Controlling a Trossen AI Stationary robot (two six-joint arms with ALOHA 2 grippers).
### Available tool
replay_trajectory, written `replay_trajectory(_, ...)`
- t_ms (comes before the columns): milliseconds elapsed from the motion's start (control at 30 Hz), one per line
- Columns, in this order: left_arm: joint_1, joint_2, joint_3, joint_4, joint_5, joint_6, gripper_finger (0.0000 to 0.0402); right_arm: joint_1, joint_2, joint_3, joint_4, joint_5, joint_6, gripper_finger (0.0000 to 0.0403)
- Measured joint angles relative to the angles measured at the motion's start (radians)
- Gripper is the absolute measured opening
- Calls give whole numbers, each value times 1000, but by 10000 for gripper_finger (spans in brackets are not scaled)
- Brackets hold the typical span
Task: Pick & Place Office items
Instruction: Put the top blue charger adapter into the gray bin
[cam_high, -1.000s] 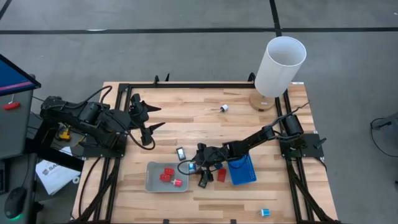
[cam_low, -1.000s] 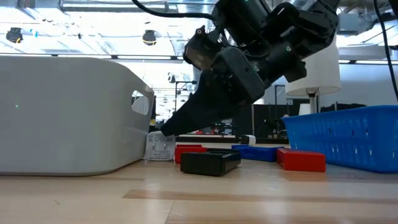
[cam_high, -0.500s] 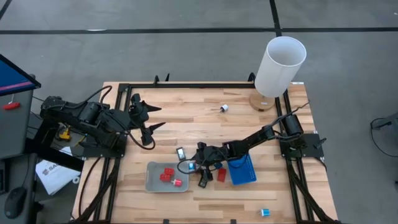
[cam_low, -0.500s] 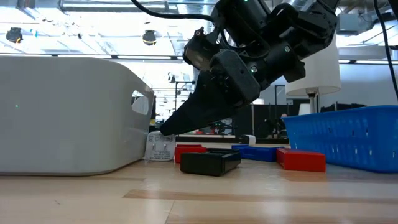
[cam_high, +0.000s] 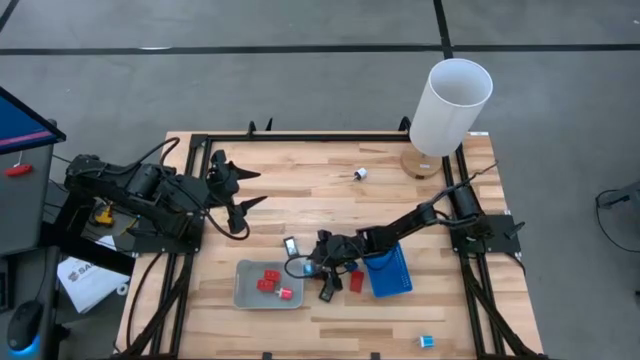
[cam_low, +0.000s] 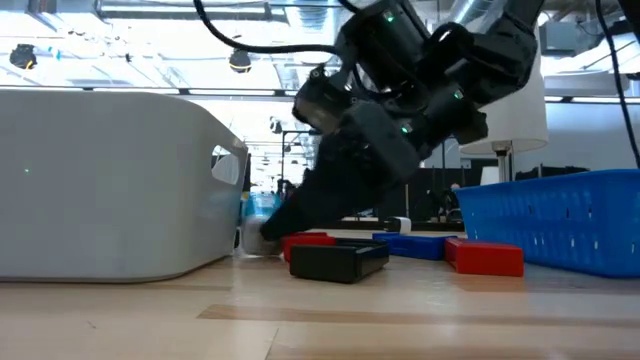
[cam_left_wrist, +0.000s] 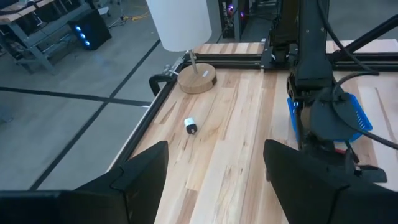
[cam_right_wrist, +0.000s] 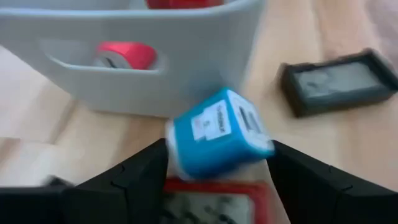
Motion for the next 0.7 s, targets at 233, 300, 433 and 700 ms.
replay_trajectory(233, -4, -2, 0, 7, 0, -8, 260, 21, 32, 29, 4, -8, 11, 227)
replay_trajectory(300, -5, -2, 0, 7, 0, -8, 260, 21, 31, 35, -3, -9, 9, 208)
replay_trajectory(433, -5, -2, 0, 7, 0, -8, 260, 17, 18, 51, -13, -10, 6, 162)
replay_trajectory(700, -5, -2, 0, 10, 0, -8, 256, 16, -32, 71, -93, -32, -11, 58)
